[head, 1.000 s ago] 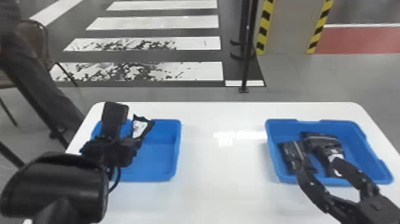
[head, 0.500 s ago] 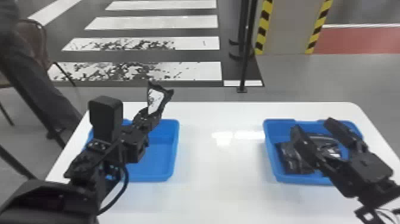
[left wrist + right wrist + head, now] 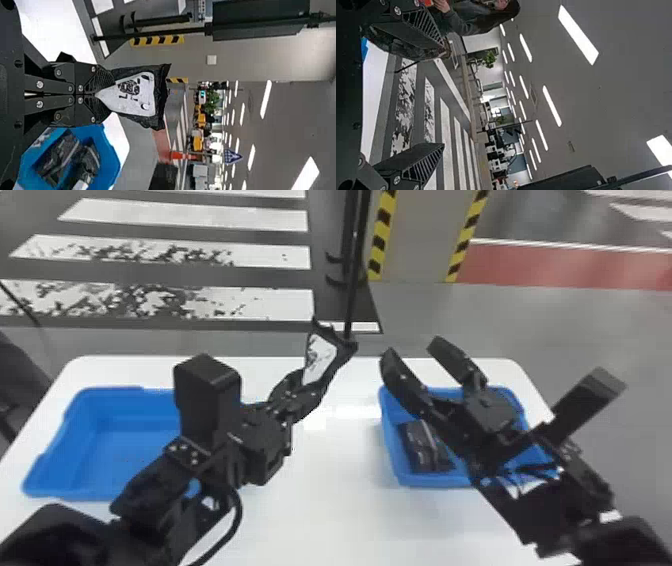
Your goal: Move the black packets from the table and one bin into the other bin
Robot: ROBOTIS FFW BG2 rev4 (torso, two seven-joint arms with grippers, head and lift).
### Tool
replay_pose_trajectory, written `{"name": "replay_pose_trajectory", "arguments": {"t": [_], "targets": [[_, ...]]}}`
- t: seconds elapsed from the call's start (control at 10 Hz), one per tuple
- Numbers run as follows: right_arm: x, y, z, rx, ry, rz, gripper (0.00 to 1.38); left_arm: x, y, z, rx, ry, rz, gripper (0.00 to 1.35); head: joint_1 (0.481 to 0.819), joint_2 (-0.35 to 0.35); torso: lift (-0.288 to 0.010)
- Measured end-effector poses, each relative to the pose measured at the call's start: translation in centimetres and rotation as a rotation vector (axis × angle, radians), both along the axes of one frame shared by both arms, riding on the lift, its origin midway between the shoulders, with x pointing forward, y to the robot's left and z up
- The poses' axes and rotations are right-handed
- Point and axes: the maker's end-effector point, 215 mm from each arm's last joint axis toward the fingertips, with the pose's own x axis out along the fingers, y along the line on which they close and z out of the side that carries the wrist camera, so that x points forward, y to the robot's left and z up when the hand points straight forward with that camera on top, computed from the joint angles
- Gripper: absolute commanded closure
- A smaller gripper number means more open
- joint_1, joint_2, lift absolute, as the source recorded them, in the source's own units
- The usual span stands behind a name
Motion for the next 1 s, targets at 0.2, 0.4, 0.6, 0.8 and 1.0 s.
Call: {"name": "replay_pose_trajectory", "arguments": {"t": [0.2,0.4,0.6,0.8,1.0], "targets": [[0.8,1.5,0.0,0.018,0.002,0.033,0.14,-1.1,-2.5,0.1,-0.005,0.004,-0.060,1.21,0.687,-0.156,-0.110],[1.0,3.1,0.2,0.036,0.005,0.066,0.14,-1.4,-3.2,-0.3,0.005,0.017,-0.075,1.21,0.691,-0.147,-0.110],[1.2,4.2,-0.3,0.046,0.017,0.089,0.47,-1.5,-3.5,0.0,0.002,0.009,-0.081,1.21,0.693,-0.136,-0.110],[1.1,4.9,-1.0,0.032,0.046,0.107,1.11,-1.6,-3.7,0.3,-0.001,0.000,-0.086,1.21,0.695,-0.131,-0.110],[0.8,5.7,-1.4,0.016,0.075,0.124,1.12,-1.5,-3.5,0.4,-0.002,-0.005,-0.083,1.21,0.695,-0.121,-0.110]]}}
